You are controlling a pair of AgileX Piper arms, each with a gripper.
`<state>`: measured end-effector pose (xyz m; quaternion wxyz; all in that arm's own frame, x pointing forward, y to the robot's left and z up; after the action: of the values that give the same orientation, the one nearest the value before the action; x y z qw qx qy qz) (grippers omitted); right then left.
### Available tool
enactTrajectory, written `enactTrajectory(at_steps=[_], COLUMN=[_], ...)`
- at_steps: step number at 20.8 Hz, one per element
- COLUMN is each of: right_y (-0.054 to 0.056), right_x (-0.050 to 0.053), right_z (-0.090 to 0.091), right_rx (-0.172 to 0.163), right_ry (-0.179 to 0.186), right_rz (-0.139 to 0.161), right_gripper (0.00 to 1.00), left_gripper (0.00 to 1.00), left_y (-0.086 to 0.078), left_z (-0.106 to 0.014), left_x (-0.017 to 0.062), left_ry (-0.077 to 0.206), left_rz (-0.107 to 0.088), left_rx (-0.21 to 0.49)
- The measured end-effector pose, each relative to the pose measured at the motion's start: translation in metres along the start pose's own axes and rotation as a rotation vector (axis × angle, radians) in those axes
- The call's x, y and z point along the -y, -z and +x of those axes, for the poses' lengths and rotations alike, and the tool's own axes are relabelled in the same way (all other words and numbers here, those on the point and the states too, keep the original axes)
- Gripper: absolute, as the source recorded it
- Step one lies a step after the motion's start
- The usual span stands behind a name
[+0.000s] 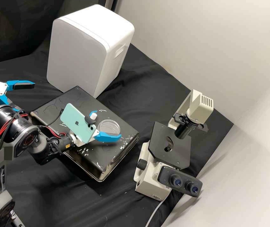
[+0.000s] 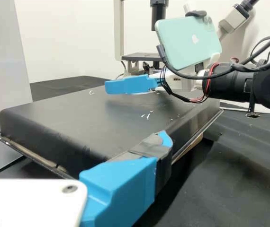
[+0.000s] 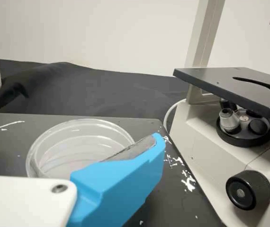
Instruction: Place the petri dish on the microscope
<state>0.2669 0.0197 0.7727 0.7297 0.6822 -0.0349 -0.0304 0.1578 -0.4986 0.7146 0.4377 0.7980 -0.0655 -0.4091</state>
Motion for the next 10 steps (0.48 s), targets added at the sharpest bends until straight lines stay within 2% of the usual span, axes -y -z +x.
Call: enactTrajectory(at_steps=[4,10], right_y=[-0.003,-0.009], right_x=[0.001,-0.002], right_z=[0.001,0.011], right_rx=[0.035,0.071], right_ry=[0.017,0.003], right_rz=[0.009,0.017], right_gripper=[1.00,1.00], left_gripper=[1.00,1.00], left_y=[0.000,0.002], left_z=[0.000,0.000], left_x=[0.0001,0.0001], left_ry=[0.000,-0.004], left_rz=[-0.001,-0.010], left_rx=[-0.002,-0.018])
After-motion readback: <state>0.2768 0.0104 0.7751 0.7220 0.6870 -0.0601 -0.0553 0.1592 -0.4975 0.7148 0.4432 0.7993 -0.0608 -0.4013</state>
